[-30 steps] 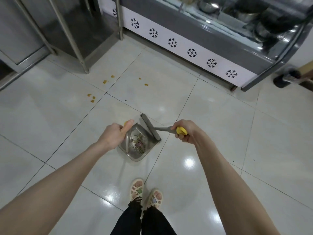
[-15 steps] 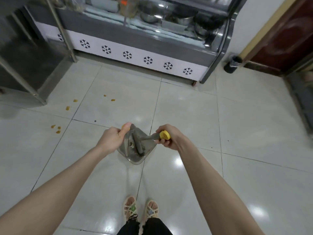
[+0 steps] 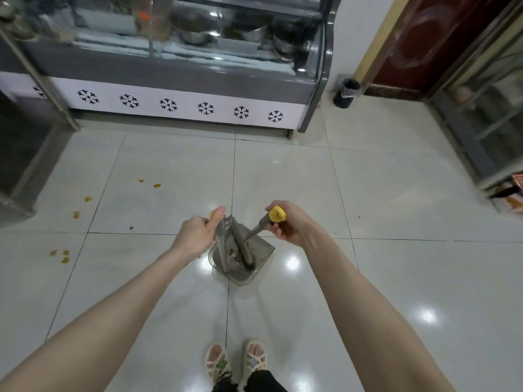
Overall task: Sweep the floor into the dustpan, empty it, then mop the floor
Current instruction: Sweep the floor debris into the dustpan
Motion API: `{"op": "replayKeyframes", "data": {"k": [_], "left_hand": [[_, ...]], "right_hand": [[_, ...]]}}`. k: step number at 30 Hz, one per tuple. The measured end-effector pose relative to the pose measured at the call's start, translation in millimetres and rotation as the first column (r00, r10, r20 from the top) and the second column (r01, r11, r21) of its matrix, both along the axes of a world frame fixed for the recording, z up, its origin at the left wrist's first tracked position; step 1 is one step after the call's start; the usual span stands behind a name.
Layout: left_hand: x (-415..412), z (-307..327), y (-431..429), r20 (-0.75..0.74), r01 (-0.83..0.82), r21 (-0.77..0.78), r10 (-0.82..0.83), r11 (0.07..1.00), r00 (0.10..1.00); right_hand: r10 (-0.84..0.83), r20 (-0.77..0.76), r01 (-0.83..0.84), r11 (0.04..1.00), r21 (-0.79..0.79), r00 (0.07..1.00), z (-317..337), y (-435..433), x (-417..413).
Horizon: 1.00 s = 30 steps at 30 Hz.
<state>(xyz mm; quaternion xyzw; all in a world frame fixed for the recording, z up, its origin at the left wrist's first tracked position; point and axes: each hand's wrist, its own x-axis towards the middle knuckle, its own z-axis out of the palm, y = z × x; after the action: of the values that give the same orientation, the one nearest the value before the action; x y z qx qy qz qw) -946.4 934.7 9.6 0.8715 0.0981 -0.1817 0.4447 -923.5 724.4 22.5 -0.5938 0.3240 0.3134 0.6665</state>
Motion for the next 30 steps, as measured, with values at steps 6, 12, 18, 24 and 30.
{"op": "replayKeyframes", "data": {"k": [6,12,18,24,30], "left_hand": [[31.8,8.5,-45.8,0.006,0.120,0.000,-0.120,0.993,0.993],[80.1,18.9,-108.0,0.030,0.237,0.017,-0.238,0.971,0.971],[147.5,23.9,-194.7,0.064,0.303,0.053,-0.306,0.952,0.950],[227.0,35.2,-308.1,0.081,0.287,0.016,-0.287,0.958,0.954],[303.9,47.6,-412.3,0.121,0.315,0.034,-0.316,0.949,0.941]], "right_hand": [[-0.105,0.047,0.106,0.994,-0.013,0.993,12.3,-50.5,5.5],[-0.196,0.079,0.197,0.980,-0.003,0.977,37.4,-116.8,36.5],[-0.247,0.105,0.248,0.969,0.006,0.963,46.4,-205.6,90.5],[-0.251,0.134,0.255,0.967,-0.013,0.959,68.1,-319.7,164.2],[-0.305,0.160,0.308,0.951,0.003,0.939,86.5,-420.5,225.9]]}}
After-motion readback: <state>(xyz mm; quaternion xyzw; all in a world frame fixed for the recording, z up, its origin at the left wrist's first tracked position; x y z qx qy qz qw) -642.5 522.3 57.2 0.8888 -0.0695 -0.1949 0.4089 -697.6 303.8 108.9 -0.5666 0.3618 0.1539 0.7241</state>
